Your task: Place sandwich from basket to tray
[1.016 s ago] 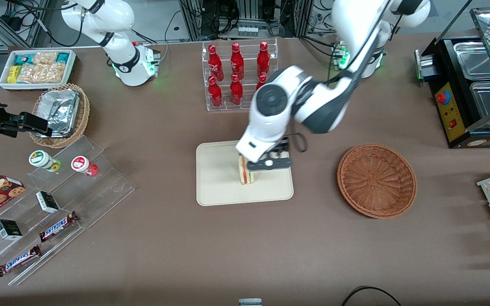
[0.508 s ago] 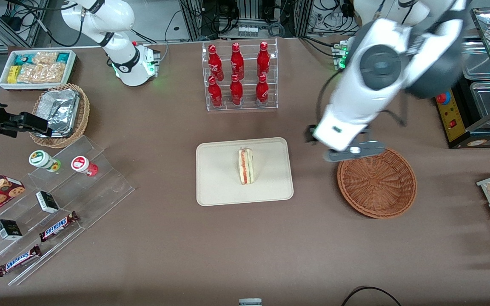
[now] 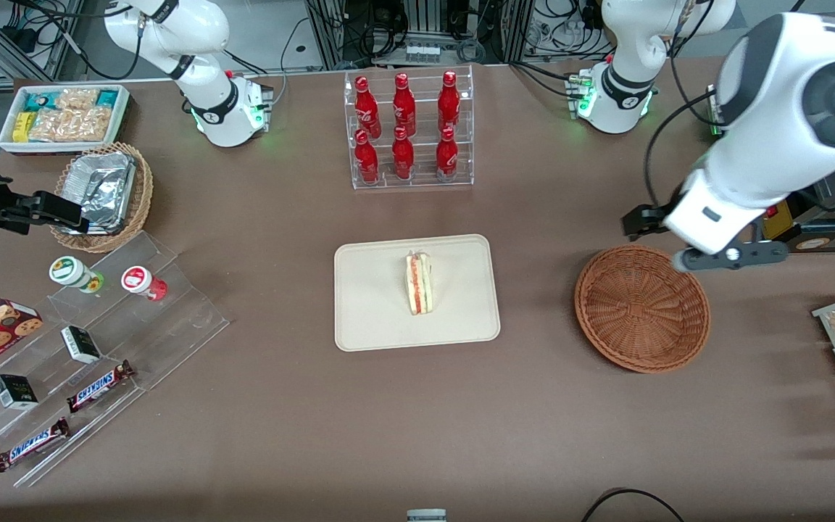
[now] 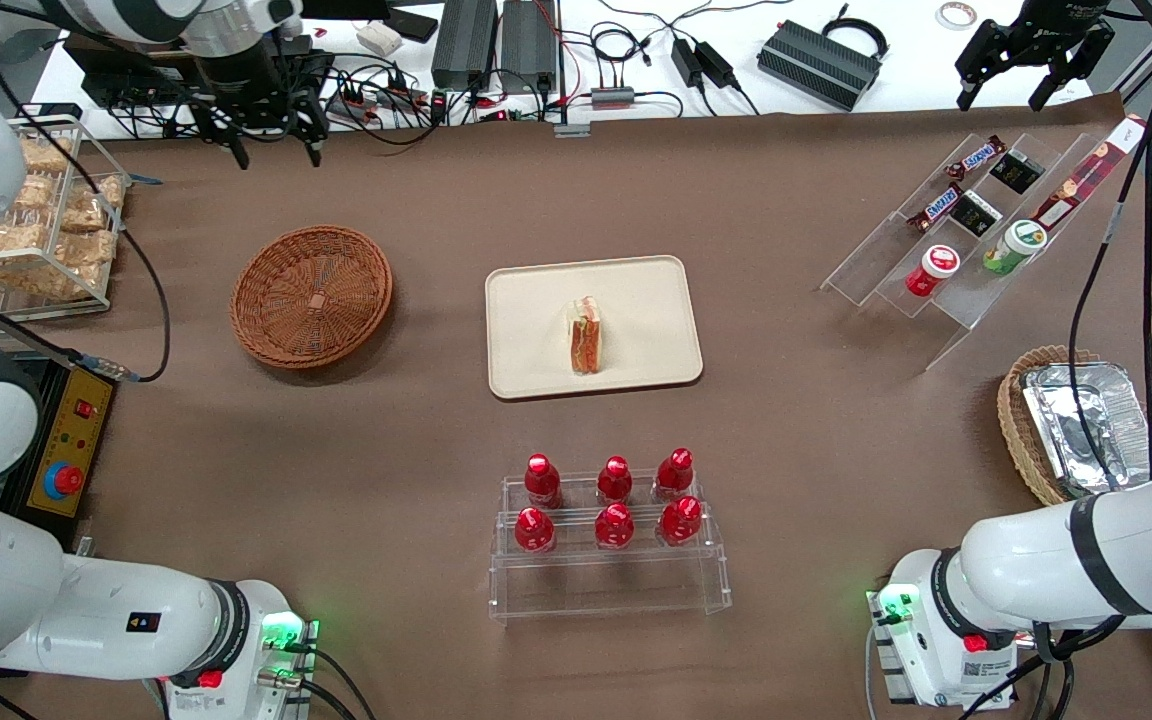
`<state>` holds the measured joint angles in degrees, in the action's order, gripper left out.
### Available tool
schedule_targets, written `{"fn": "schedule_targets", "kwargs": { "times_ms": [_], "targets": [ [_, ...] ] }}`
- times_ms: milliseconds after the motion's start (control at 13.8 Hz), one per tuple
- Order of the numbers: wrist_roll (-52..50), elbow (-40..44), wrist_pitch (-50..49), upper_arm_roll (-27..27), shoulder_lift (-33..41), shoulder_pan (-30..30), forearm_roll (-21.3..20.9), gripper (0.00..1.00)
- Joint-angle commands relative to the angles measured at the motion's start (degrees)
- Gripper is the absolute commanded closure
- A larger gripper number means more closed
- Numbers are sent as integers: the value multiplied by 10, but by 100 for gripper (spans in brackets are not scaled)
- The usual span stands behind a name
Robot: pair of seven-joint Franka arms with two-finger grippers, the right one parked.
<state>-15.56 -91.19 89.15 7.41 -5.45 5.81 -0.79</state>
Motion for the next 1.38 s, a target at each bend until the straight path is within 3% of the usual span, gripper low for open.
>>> {"fn": "schedule_targets", "kwargs": {
  "times_ms": [0, 218, 363, 726, 1306],
  "targets": [
    [40, -67, 27, 8, 61, -36, 6, 0],
    [67, -85, 29, 7, 87, -56, 6, 0],
    [84, -80, 29, -33, 88, -39, 7, 0],
    [86, -26, 23, -37, 47, -6, -3, 0],
    [115, -23, 8, -76, 51, -6, -2, 0]
  ]
}}
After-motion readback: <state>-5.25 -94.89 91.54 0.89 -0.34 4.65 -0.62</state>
